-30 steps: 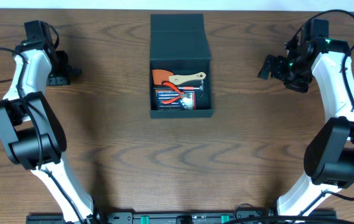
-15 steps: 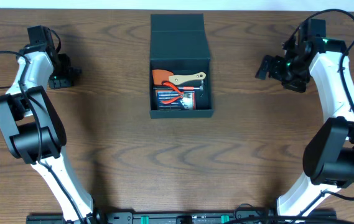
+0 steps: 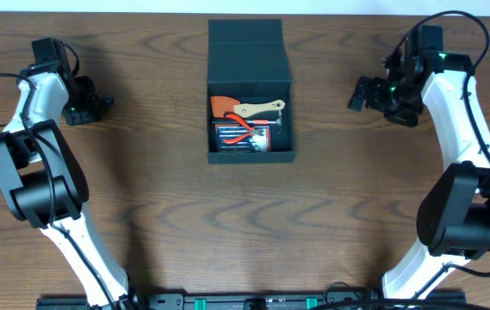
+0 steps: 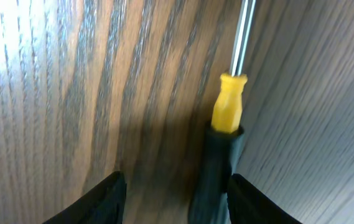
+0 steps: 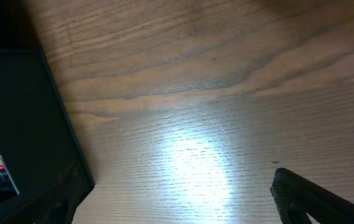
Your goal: Pack container
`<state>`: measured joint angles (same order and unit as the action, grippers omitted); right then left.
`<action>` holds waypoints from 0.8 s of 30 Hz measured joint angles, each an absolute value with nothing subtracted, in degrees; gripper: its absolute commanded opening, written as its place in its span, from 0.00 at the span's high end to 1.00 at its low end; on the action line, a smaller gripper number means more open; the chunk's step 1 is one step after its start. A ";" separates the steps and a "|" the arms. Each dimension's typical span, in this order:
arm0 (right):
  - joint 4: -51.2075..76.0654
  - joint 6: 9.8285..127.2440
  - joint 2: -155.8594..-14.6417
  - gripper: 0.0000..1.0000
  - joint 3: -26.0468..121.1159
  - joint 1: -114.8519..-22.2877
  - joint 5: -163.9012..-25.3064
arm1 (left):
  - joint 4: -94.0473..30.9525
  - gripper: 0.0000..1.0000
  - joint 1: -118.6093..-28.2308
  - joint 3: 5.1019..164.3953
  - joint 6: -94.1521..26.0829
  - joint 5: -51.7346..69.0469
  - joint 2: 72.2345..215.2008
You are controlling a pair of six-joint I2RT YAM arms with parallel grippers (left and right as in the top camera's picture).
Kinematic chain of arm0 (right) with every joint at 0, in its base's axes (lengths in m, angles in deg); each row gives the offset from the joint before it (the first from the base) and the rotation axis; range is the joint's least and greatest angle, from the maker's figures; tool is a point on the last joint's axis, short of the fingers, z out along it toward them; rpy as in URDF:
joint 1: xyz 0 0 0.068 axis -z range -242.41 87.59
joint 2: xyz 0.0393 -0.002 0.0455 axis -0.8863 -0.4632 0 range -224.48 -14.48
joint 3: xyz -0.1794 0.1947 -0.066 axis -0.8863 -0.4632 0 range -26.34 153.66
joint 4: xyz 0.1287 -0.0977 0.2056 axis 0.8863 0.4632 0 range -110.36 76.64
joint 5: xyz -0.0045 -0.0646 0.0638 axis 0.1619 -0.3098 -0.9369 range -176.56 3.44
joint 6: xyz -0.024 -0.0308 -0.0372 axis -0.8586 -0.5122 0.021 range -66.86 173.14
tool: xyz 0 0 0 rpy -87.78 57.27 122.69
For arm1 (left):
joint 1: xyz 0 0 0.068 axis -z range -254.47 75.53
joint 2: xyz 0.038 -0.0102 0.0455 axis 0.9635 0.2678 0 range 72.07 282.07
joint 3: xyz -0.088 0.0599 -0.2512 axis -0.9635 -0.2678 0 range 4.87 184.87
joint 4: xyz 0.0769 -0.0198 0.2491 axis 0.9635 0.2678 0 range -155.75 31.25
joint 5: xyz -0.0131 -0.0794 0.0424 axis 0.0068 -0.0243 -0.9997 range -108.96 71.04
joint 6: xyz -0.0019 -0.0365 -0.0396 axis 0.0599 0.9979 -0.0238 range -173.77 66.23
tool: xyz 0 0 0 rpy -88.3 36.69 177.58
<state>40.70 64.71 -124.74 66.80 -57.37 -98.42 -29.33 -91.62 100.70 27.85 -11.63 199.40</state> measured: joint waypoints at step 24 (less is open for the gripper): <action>40.70 64.71 -124.74 0.01 66.80 -57.98 -98.53 | -26.62 0.48 -93.98 101.40 27.88 -7.17 199.92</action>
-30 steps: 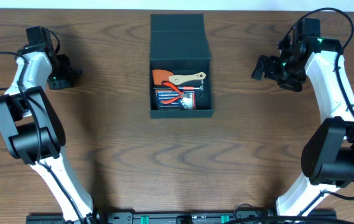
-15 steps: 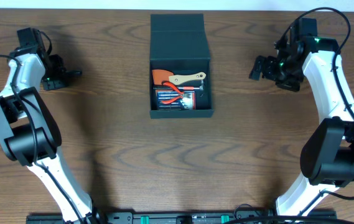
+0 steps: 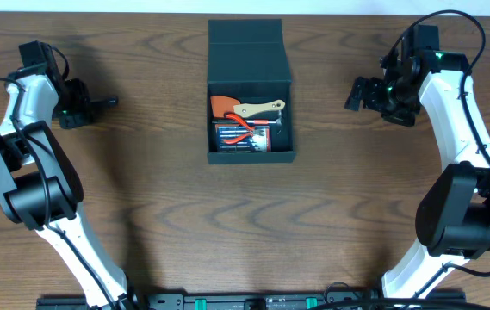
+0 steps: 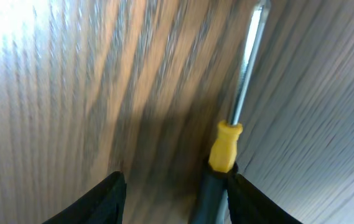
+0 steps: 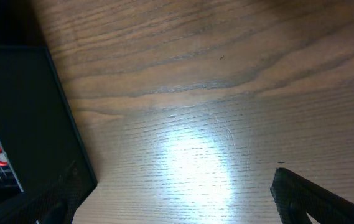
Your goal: Pack container
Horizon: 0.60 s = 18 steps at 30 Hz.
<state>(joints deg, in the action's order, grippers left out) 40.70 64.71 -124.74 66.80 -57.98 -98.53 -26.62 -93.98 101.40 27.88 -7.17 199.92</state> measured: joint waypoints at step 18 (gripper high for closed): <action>40.64 64.69 -124.74 0.01 66.80 -57.98 -98.55 | -23.06 0.48 -93.43 101.58 26.04 -4.81 200.56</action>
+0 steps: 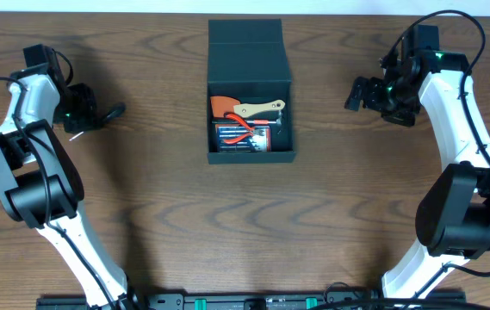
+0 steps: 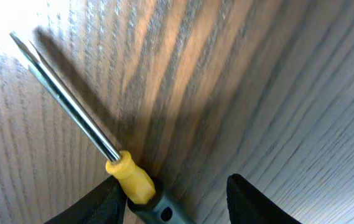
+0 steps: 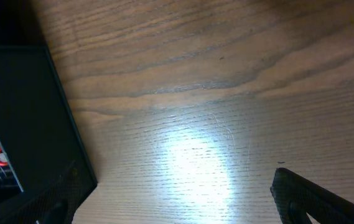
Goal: Pack container
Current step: 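Lift the screwdriver with the left gripper and carry it toward the box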
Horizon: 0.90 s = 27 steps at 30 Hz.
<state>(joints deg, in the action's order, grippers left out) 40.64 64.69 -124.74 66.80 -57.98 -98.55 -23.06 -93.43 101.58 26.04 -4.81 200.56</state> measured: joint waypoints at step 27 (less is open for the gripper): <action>40.48 64.71 -124.74 0.01 66.80 -57.98 -98.55 | -23.19 0.94 -88.29 101.62 22.91 -5.35 200.75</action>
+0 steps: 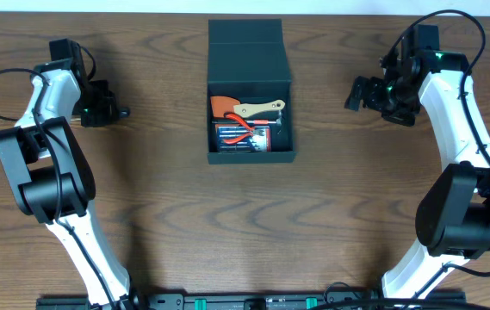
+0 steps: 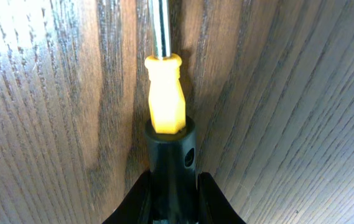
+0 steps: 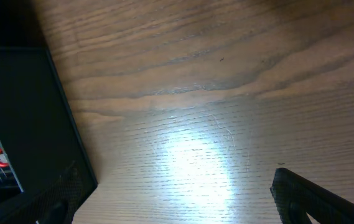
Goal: Pack container
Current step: 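Lift the screwdriver with the left gripper and carry it toward the box, then lower the screwdriver into the box and open the left gripper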
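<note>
A screwdriver [image 2: 166, 106] with a black handle, yellow collar and steel shaft points straight away from my left wrist camera. My left gripper [image 2: 172, 202] is shut on its black handle. Overhead, the left gripper [image 1: 98, 110] sits at the far left of the table, with the screwdriver [image 1: 119, 112] sticking out toward the container. The dark box [image 1: 283, 129] stands at the centre back with its lid folded back, holding an orange piece, a wooden-handled tool and red-handled pliers. My right gripper [image 1: 359, 93] hangs open to the right of the box, with nothing between its fingers [image 3: 313, 199].
The box's dark wall [image 3: 33, 124] fills the left side of the right wrist view. Bare brown wood lies between the left gripper and the box. Black cables loop off both arms near the back corners.
My left gripper was open with the screwdriver lying askew by its left finger. Now it is shut on the handle, the shaft in line with the wrist, and stands a little further right.
At first my left gripper stood open at the far left, the screwdriver handle near its right finger. Then it was further back from the tool, then the tool lay turned to the upper left. Now the handle is gripped. The right arm stayed open and still.
</note>
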`<state>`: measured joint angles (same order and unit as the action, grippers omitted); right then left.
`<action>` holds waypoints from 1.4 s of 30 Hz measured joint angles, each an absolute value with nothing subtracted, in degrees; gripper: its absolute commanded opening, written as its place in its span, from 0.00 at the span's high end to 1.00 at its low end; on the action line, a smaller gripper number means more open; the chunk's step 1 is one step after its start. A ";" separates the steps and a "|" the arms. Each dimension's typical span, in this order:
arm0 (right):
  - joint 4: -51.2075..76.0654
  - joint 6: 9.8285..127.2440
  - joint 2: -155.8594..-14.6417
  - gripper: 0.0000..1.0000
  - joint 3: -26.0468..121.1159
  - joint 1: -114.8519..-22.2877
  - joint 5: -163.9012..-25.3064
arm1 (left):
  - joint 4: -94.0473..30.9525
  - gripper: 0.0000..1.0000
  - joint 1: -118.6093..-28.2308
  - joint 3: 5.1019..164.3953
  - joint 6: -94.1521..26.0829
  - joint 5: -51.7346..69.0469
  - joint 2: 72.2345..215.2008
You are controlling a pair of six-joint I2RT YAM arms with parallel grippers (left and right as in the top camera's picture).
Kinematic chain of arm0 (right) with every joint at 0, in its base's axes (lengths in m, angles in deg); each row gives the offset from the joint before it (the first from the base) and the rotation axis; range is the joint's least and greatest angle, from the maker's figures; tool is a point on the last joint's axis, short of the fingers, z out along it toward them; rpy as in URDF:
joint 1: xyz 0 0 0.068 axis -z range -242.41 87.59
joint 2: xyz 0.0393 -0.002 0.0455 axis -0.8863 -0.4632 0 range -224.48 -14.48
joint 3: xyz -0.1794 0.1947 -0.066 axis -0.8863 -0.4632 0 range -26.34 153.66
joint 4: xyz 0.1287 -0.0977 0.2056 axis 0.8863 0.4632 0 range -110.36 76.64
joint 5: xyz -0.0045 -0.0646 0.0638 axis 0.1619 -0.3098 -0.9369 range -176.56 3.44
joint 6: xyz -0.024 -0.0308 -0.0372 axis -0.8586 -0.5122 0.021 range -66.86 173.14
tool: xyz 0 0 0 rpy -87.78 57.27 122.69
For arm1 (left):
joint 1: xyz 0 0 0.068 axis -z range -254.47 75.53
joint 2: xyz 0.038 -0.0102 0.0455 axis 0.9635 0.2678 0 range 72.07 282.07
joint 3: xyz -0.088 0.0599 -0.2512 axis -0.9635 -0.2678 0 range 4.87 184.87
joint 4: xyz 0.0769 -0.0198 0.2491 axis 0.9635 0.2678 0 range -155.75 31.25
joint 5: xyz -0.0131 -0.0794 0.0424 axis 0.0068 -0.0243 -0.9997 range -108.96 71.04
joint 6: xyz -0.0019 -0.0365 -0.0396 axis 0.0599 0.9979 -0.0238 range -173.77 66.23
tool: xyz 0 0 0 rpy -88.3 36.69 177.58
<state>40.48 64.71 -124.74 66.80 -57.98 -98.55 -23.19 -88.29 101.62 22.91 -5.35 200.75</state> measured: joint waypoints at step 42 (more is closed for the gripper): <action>38.67 64.71 -124.74 0.01 66.80 -57.98 -98.55 | -19.67 0.94 -51.18 107.22 -91.68 -21.66 178.74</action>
